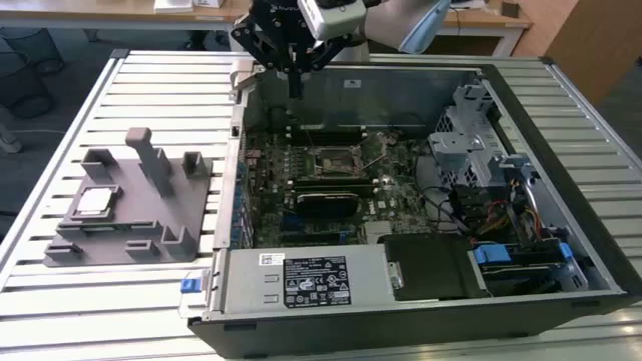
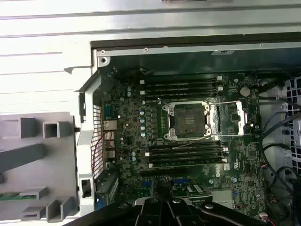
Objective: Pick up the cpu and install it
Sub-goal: 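Reach for the cpu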
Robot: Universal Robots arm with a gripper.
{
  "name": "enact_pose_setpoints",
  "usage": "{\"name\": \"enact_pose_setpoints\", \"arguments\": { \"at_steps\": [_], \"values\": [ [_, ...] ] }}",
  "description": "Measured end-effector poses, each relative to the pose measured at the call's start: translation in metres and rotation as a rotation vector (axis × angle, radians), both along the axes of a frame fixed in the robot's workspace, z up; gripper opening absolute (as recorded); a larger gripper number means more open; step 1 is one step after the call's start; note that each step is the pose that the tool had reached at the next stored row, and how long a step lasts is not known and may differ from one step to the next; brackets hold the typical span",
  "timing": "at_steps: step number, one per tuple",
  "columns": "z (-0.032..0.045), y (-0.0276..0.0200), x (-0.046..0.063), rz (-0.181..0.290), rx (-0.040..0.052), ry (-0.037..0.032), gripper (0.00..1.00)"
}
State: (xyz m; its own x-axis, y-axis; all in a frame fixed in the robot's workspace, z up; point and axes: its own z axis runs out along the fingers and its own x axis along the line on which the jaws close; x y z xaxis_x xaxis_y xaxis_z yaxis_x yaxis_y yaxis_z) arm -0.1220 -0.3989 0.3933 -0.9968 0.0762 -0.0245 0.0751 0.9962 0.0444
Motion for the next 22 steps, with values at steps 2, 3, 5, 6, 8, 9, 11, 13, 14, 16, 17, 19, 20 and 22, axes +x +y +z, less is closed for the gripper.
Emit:
{"name": "enact_pose_setpoints", "arguments": {
  "at_steps": [2,3,5,6,8,9,11,13,14,16,17,19,20,22],
  "values": [
    [0.0000,0.0000,0.0000,0.000,0.0000,0.0000,0.11],
    [0.0000,0.0000,-0.0001,0.000,0.0000,0.0000,0.11],
    [0.0000,0.0000,-0.0004,0.000,-0.0001,0.0000,0.11],
    [0.0000,0.0000,-0.0008,0.000,-0.0001,0.0000,0.11],
    [-0.0001,0.0000,-0.0018,0.000,0.0001,-0.0001,0.11],
    [0.0000,0.0000,-0.0025,0.000,0.0000,0.0000,0.11],
    [0.0000,0.0000,-0.0037,0.000,-0.0001,0.0000,0.11],
    [0.0000,0.0000,-0.0050,0.000,0.0000,0.0000,0.11],
    [0.0000,0.0000,-0.0057,0.000,0.0000,0.0000,0.11],
    [0.0000,0.0000,-0.0069,0.000,0.0000,0.0000,0.11],
    [0.0000,0.0000,-0.0074,0.000,-0.0001,0.0000,0.11],
    [0.0000,0.0000,-0.0082,0.000,0.0000,0.0000,0.11],
    [0.0000,0.0000,-0.0086,0.000,0.0000,0.0000,0.11],
    [0.0000,0.0000,-0.0094,0.000,0.0000,0.0000,0.11]
  ]
}}
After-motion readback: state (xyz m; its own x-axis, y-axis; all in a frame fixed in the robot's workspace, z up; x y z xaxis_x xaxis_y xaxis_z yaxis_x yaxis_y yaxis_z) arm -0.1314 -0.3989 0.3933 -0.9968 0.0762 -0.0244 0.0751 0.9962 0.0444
